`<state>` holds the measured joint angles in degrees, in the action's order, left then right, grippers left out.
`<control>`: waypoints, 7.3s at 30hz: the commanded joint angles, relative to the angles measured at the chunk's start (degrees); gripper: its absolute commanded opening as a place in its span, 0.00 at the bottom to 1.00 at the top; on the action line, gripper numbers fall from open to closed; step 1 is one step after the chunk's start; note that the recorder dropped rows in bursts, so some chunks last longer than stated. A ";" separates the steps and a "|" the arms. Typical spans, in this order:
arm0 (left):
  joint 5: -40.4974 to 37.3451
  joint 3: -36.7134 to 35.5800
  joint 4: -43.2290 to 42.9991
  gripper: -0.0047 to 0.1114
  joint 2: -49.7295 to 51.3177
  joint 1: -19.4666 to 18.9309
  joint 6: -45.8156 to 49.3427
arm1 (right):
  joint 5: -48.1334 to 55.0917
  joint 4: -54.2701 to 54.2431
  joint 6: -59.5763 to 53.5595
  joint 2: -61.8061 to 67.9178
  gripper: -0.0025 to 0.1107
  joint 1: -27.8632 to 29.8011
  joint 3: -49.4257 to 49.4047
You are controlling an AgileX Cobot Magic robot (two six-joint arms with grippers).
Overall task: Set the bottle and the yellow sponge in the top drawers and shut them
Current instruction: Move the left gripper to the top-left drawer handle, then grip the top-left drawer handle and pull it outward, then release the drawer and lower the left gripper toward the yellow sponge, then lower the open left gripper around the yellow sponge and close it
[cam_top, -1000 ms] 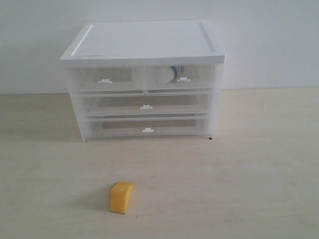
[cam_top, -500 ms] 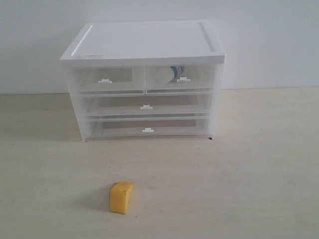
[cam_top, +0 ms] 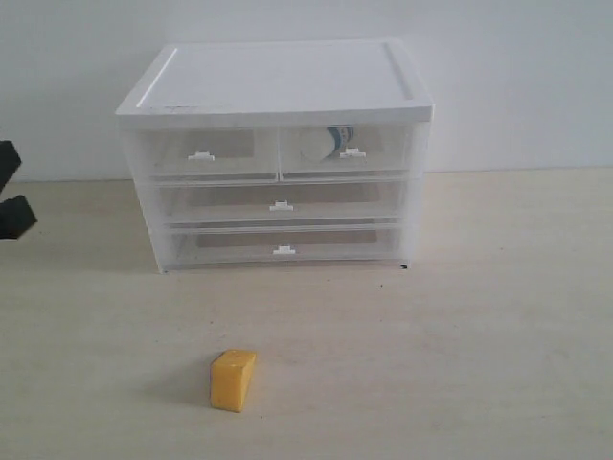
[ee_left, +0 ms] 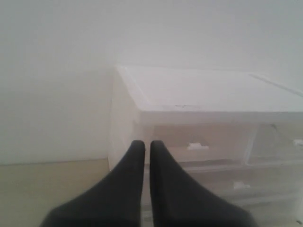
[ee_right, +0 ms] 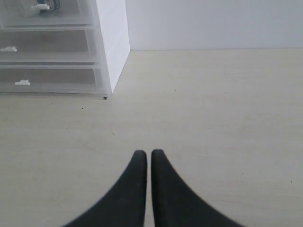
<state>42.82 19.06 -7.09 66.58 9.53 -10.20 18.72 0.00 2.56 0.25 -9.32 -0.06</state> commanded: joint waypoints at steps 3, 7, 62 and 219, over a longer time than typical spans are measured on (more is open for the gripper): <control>4.39 1.92 16.68 0.08 7.51 10.11 15.73 | -0.32 0.32 0.03 -0.25 0.03 0.15 0.06; 11.07 2.60 24.21 0.08 12.94 16.13 20.00 | -0.32 0.32 0.03 -0.25 0.03 0.15 0.06; 27.14 32.19 40.65 0.68 52.16 27.06 28.29 | -0.21 0.32 0.03 -0.25 0.03 0.15 0.06; -43.99 18.36 57.52 0.63 26.89 33.67 50.84 | -0.26 0.32 0.03 -0.25 0.03 0.15 0.06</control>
<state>3.71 37.74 51.84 93.56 44.90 41.58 18.94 0.00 2.56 0.25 -9.32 -0.06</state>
